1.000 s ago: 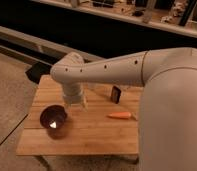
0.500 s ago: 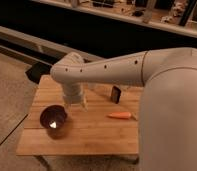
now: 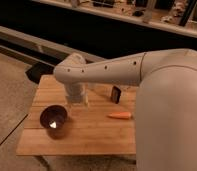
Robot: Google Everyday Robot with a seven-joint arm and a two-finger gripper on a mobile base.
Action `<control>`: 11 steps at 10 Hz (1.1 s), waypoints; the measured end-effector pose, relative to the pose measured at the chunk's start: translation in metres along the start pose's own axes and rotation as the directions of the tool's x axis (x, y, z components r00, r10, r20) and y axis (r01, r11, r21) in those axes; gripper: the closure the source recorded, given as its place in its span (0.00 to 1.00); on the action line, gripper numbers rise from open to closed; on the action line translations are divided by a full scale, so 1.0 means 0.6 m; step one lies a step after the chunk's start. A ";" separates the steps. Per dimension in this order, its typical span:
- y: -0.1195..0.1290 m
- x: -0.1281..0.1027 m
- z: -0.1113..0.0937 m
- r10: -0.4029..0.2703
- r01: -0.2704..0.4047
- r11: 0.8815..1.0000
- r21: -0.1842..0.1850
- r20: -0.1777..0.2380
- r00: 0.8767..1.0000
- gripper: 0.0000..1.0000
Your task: Knock the eraser over
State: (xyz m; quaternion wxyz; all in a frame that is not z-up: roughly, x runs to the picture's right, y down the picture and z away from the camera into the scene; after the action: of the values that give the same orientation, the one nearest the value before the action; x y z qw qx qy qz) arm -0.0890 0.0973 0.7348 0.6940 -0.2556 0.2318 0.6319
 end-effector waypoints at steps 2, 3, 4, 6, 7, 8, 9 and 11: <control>-0.029 -0.039 0.021 0.003 -0.003 1.000 -0.002 0.014 1.000 0.35; -0.051 -0.068 0.028 0.009 -0.009 1.000 -0.009 0.022 1.000 0.35; -0.064 -0.087 0.031 0.017 -0.016 1.000 -0.018 0.025 1.000 0.35; -0.106 -0.142 0.040 0.055 -0.054 0.997 -0.054 0.025 0.998 0.35; -0.121 -0.158 0.043 0.067 -0.065 0.996 -0.061 0.023 0.998 0.35; -0.145 -0.183 0.051 0.080 -0.078 0.995 -0.062 0.015 0.997 0.35; -0.163 -0.201 0.061 0.086 -0.086 0.994 -0.060 0.004 0.996 0.35; -0.202 -0.230 0.083 0.102 -0.103 0.993 -0.055 -0.028 0.994 0.35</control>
State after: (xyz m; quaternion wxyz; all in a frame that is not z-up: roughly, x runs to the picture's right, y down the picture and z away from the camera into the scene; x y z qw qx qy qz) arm 0.0185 0.0164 0.8695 0.6503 -0.2706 0.2356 0.6696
